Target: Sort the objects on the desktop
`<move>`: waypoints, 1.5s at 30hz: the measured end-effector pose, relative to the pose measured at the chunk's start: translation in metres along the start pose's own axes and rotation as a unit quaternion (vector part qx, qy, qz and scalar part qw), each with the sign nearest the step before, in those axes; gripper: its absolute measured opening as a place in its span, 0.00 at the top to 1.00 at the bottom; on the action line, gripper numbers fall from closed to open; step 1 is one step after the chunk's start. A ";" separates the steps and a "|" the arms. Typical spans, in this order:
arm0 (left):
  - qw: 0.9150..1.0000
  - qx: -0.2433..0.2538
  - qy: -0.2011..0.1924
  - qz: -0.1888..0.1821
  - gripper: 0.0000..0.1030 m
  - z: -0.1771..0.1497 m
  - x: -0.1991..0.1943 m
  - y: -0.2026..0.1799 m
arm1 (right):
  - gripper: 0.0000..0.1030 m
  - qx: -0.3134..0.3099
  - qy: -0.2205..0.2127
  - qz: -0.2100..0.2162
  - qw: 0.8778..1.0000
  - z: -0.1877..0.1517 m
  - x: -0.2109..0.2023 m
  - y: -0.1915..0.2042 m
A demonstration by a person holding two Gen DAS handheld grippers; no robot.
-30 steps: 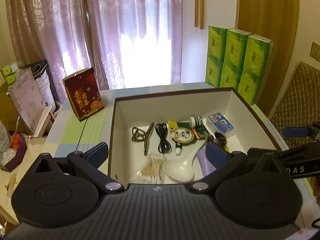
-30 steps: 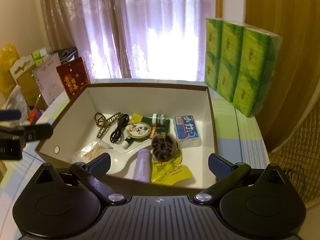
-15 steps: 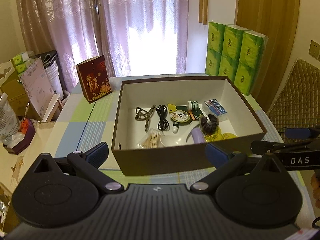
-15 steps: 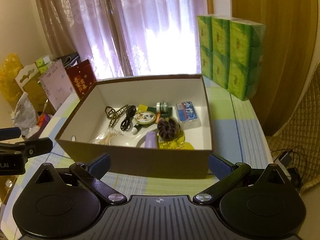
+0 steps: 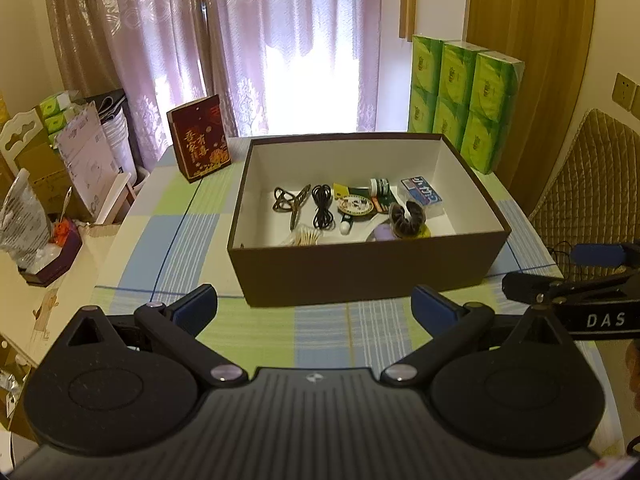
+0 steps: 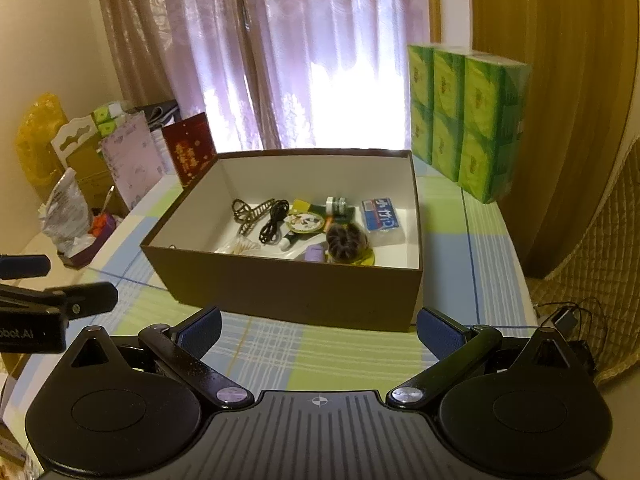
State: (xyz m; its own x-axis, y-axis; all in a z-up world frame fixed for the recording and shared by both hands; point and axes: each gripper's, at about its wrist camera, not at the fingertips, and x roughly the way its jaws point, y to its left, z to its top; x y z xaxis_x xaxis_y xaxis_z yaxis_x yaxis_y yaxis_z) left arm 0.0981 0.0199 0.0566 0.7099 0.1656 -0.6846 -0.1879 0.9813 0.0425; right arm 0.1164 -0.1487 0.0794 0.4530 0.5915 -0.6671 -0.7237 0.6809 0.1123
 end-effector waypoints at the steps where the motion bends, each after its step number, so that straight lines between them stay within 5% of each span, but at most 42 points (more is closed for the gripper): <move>1: 1.000 -0.001 0.000 0.001 0.01 -0.002 -0.002 0.000 | 0.02 -0.001 -0.001 0.000 1.000 -0.001 -0.003 0.001; 26: 1.000 0.003 0.000 0.008 0.01 -0.045 -0.038 -0.014 | 0.02 -0.019 -0.003 0.006 1.000 -0.035 -0.037 0.008; 45: 1.000 0.009 -0.004 0.021 0.01 -0.048 -0.037 -0.026 | 0.02 -0.029 -0.002 0.010 1.000 -0.044 -0.039 0.003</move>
State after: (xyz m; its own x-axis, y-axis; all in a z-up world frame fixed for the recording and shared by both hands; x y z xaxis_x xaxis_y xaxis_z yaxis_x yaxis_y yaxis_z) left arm 0.0441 -0.0167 0.0462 0.7077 0.2071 -0.6755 -0.2046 0.9752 0.0846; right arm 0.0733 -0.1891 0.0731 0.4405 0.6068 -0.6616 -0.7616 0.6428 0.0824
